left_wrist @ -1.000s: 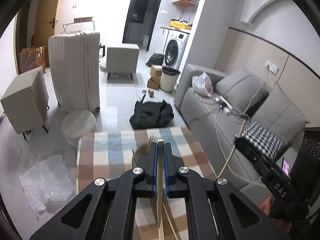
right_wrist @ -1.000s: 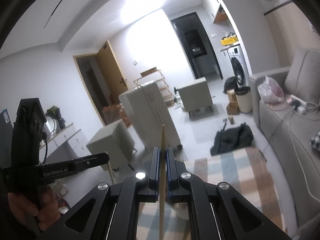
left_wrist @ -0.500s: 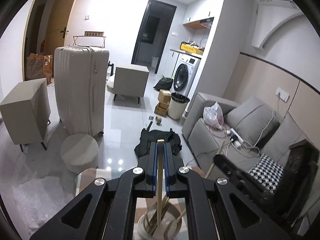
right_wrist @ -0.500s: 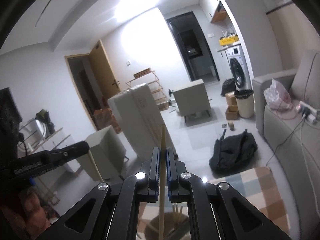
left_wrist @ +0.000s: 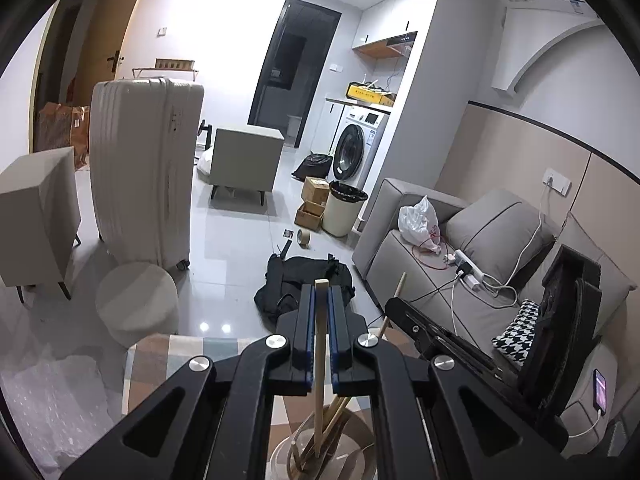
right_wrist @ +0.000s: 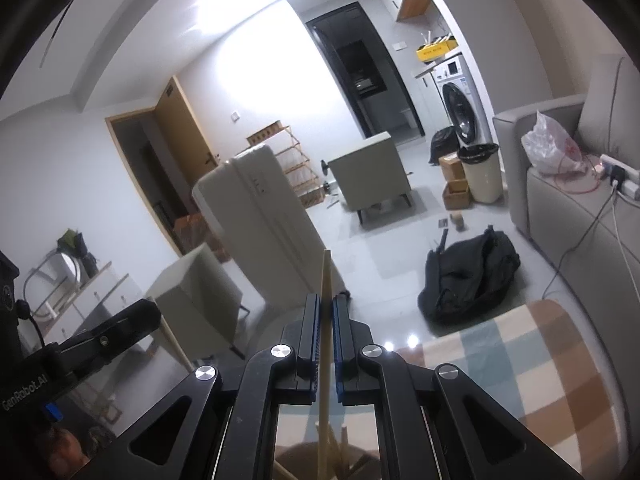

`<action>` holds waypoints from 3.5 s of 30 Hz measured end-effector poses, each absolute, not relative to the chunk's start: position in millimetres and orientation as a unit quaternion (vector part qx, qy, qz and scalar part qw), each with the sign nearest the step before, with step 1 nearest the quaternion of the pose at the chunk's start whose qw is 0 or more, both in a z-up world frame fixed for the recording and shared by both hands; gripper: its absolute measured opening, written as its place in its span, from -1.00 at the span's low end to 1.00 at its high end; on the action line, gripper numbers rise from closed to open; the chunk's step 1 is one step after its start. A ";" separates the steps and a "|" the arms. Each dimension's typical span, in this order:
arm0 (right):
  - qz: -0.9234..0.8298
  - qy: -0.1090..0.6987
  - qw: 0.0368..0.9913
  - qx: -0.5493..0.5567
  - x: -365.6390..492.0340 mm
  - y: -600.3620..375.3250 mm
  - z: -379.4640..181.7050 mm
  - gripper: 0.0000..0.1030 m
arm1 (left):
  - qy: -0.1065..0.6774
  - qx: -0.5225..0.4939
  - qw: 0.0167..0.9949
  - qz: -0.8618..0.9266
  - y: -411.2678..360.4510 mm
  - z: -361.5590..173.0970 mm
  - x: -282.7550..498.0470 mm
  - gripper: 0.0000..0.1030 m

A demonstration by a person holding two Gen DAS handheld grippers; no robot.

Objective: Organize utensils
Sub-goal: 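Lower the chopsticks into the holder and open both tools, then lower both open tools to the remaining chopsticks beside the holder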

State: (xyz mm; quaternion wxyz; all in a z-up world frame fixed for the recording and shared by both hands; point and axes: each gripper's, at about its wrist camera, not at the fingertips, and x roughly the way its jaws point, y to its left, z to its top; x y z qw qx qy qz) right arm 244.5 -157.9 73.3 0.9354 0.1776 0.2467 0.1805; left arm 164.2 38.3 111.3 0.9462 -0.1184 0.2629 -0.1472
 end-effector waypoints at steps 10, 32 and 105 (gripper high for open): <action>0.200 0.280 0.927 0.150 231.2 -145.7 55.7 -0.90 | 0.268 -0.090 0.949 -0.142 36.8 108.4 152.7 -0.97; 0.212 0.327 0.905 0.170 170.8 -187.7 56.3 -0.32 | 0.368 -0.069 0.915 -0.148 29.5 92.4 125.1 -0.67; 0.168 0.650 0.732 -0.114 131.9 -126.4 -138.5 -0.59 | 0.521 -0.142 0.842 -0.014 73.6 -62.9 58.8 0.42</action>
